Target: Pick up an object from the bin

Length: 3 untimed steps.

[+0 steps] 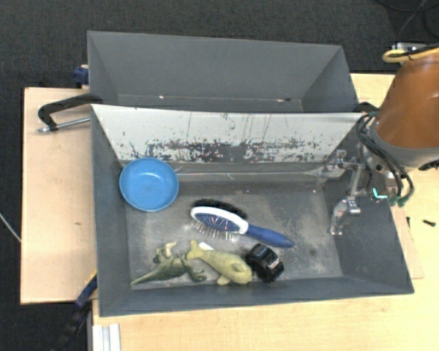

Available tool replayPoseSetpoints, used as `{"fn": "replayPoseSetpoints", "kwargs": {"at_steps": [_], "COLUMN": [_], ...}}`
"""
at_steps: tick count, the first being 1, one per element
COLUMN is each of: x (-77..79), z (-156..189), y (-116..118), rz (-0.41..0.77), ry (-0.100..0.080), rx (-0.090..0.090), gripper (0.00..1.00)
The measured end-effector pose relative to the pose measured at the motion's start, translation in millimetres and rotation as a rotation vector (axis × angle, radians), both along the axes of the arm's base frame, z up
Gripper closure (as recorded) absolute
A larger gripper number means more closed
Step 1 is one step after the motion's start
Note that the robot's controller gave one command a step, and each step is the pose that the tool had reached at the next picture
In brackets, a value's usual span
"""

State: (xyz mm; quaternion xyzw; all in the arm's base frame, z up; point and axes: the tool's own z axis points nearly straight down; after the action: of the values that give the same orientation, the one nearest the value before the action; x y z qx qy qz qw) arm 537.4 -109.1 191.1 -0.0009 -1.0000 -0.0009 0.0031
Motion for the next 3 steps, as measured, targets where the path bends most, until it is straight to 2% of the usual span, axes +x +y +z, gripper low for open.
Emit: {"fn": "replayPoseSetpoints", "kwargs": {"at_steps": [1, 2, 3], "x": [3.4, 23.8, 29.3], "z": [-121.0, -88.4, -82.2], "y": [75.8, 133.5, 178.3], "rz": [0.147, 0.080, -0.145], "ry": [-0.014, -0.016, -0.012], "rx": [-0.001, 0.002, 0.002], "gripper": [0.00, 0.00, 0.00]}}
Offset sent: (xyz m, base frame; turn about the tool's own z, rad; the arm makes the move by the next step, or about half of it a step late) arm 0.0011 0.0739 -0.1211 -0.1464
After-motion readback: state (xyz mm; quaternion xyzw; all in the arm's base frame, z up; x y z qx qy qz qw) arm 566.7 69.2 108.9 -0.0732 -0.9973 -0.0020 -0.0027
